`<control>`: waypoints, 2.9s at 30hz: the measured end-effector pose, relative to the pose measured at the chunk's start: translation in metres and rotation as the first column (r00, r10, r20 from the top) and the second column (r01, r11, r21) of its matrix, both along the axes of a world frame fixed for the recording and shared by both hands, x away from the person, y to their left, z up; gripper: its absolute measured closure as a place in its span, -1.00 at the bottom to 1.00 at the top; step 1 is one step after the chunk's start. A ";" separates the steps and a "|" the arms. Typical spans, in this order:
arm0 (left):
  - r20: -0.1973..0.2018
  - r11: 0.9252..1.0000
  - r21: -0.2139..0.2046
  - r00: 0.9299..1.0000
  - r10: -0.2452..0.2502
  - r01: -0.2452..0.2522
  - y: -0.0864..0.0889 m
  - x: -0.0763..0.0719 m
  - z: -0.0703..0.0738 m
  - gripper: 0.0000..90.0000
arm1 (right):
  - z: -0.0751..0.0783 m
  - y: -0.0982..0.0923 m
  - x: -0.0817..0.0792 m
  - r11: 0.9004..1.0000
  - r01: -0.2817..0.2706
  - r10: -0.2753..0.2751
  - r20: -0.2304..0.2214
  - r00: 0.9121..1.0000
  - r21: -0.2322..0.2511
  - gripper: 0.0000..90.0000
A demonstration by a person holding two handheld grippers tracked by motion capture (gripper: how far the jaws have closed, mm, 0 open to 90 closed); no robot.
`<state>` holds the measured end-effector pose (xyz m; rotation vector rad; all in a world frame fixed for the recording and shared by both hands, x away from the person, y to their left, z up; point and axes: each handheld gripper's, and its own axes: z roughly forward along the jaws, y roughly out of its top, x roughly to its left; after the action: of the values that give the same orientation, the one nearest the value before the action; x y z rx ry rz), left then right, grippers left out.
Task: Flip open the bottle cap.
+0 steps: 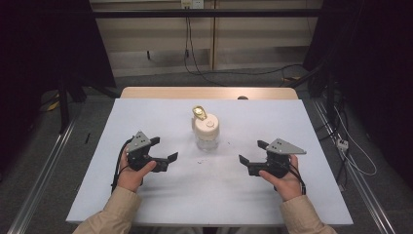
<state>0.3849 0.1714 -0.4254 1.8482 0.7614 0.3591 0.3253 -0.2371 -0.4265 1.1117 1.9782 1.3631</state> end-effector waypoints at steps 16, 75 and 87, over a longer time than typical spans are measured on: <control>0.009 1.000 0.016 1.000 0.001 -0.002 0.016 -0.010 -0.002 -0.87 | -0.010 -0.015 -0.015 1.000 0.014 -0.014 -0.013 1.000 -0.007 -0.76; 0.000 0.998 0.035 0.998 0.060 -0.060 0.069 -0.034 -0.012 -0.86 | -0.028 -0.052 -0.047 0.996 0.082 -0.083 -0.033 0.996 -0.020 -0.77; -0.003 0.997 0.025 0.998 0.068 -0.068 0.070 -0.034 -0.012 -0.86 | -0.030 -0.050 -0.046 0.997 0.075 -0.076 -0.034 0.997 -0.026 -0.77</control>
<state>0.3513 0.2415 -0.4376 1.8503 0.8268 0.4104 0.2792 -0.2870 -0.4563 1.1939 1.9517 1.2856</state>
